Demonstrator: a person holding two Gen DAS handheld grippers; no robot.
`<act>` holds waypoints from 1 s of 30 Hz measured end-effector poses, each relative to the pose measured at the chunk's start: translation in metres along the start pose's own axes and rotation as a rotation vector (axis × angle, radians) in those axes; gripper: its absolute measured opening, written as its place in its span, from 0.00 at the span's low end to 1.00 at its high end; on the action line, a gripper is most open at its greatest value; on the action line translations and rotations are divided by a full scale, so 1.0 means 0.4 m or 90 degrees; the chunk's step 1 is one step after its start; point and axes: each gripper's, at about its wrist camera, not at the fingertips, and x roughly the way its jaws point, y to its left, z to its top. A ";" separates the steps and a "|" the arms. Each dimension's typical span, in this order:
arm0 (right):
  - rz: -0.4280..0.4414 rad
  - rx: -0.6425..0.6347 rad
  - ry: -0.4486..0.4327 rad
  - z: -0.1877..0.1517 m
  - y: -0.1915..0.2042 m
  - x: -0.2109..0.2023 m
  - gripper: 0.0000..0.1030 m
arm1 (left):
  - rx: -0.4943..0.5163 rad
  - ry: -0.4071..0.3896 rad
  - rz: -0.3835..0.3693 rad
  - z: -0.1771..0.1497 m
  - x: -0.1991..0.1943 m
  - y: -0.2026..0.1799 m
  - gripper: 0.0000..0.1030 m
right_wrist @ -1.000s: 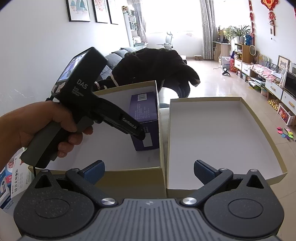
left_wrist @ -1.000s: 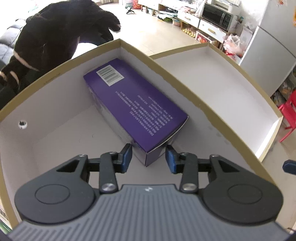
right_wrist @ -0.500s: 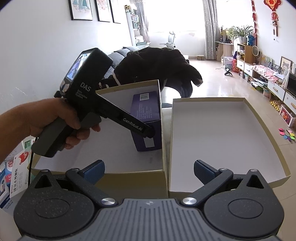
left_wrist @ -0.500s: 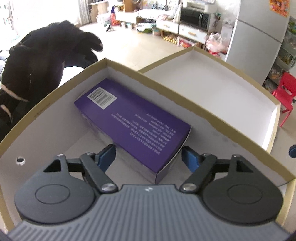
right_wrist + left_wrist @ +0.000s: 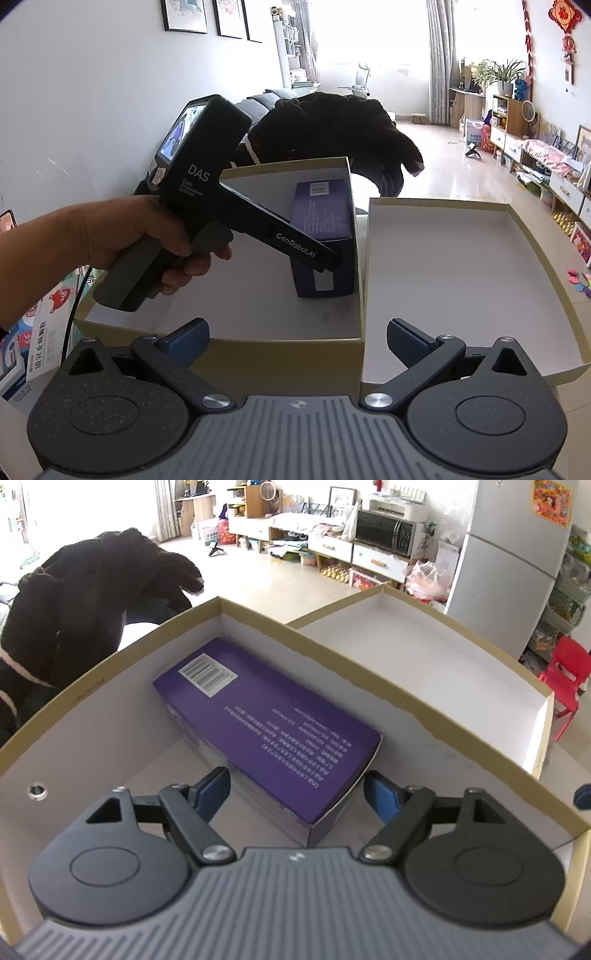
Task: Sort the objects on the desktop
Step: 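Withdraw the left tool from the tan box back toward the pile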
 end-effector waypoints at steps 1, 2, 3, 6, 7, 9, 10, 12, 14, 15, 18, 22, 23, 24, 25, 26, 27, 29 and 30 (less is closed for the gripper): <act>-0.004 0.000 0.000 0.004 -0.001 -0.001 1.00 | -0.002 0.006 0.007 0.000 -0.006 -0.002 0.78; -0.008 0.000 -0.001 0.007 -0.002 -0.003 1.00 | -0.004 0.011 0.013 -0.001 -0.013 -0.003 0.78; -0.011 0.001 -0.002 0.008 -0.002 -0.007 1.00 | -0.005 0.013 0.020 -0.004 -0.021 -0.004 0.78; -0.016 0.005 -0.007 0.013 -0.002 -0.023 1.00 | -0.004 0.012 0.038 -0.015 -0.052 -0.010 0.78; -0.017 0.006 -0.010 0.014 0.000 -0.029 1.00 | -0.003 0.010 0.044 -0.018 -0.065 -0.012 0.78; -0.019 0.005 -0.015 0.016 0.007 -0.045 1.00 | -0.006 0.002 0.056 -0.024 -0.099 -0.014 0.78; -0.020 0.003 -0.018 0.016 0.011 -0.052 1.00 | -0.013 -0.002 0.060 -0.027 -0.116 -0.014 0.78; -0.020 -0.003 -0.026 0.017 0.022 -0.069 1.00 | -0.026 -0.012 0.068 -0.033 -0.150 -0.013 0.78; -0.019 -0.008 -0.033 0.015 0.035 -0.086 1.00 | -0.034 -0.021 0.078 -0.040 -0.180 -0.012 0.78; -0.018 -0.010 -0.036 0.014 0.042 -0.095 1.00 | -0.036 -0.024 0.085 -0.044 -0.193 -0.013 0.78; -0.018 -0.019 -0.045 0.009 0.063 -0.120 1.00 | -0.041 -0.035 0.108 -0.053 -0.235 -0.017 0.78; -0.016 -0.024 -0.055 0.003 0.089 -0.147 1.00 | -0.056 -0.044 0.133 -0.068 -0.288 -0.023 0.78; -0.015 -0.024 -0.057 0.002 0.094 -0.153 1.00 | -0.058 -0.046 0.138 -0.073 -0.300 -0.024 0.78; -0.015 -0.024 -0.058 0.001 0.100 -0.158 1.00 | -0.060 -0.049 0.143 -0.079 -0.313 -0.026 0.78; -0.014 -0.025 -0.060 0.000 0.105 -0.163 1.00 | -0.064 -0.050 0.148 -0.084 -0.326 -0.027 0.78; -0.013 -0.025 -0.062 -0.002 0.111 -0.168 1.00 | -0.071 -0.051 0.153 -0.092 -0.339 -0.026 0.78; -0.012 -0.026 -0.065 -0.003 0.117 -0.173 1.00 | -0.078 -0.051 0.158 -0.099 -0.351 -0.025 0.78; -0.005 -0.027 -0.064 -0.001 0.125 -0.175 1.00 | -0.093 -0.050 0.172 -0.114 -0.372 -0.024 0.78; -0.001 -0.026 -0.063 0.001 0.129 -0.175 1.00 | -0.102 -0.048 0.180 -0.123 -0.383 -0.022 0.78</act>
